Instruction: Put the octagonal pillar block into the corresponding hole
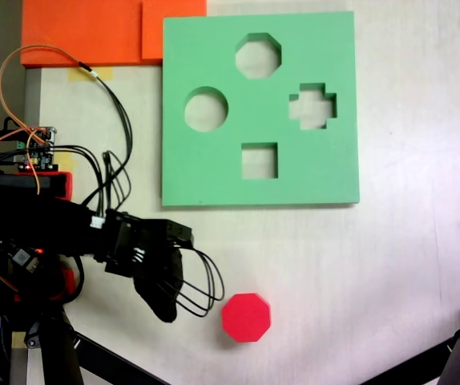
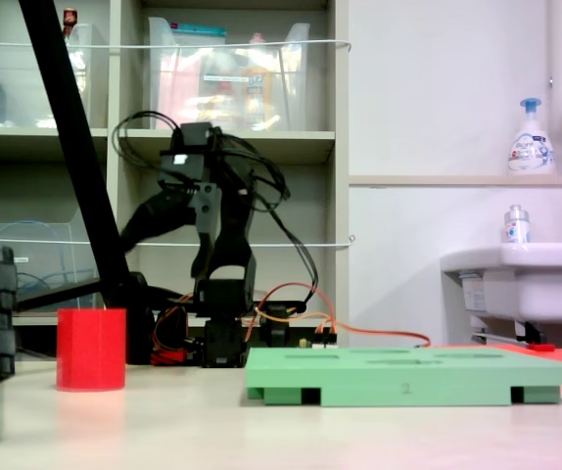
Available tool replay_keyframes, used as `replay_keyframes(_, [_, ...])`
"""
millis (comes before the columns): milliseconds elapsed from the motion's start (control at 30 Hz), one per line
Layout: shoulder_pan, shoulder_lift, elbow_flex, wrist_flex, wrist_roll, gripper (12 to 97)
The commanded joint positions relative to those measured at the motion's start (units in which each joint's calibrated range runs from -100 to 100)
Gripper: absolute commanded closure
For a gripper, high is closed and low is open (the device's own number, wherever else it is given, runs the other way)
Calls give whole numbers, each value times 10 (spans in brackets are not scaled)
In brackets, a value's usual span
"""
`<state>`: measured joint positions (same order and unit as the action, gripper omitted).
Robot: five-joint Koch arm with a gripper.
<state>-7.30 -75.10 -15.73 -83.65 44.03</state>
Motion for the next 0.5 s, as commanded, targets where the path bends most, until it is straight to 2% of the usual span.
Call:
replay_keyframes(0, [-2, 40, 56, -9, 0, 121])
replay_keyframes(467, [-26, 441, 268, -10, -19, 122])
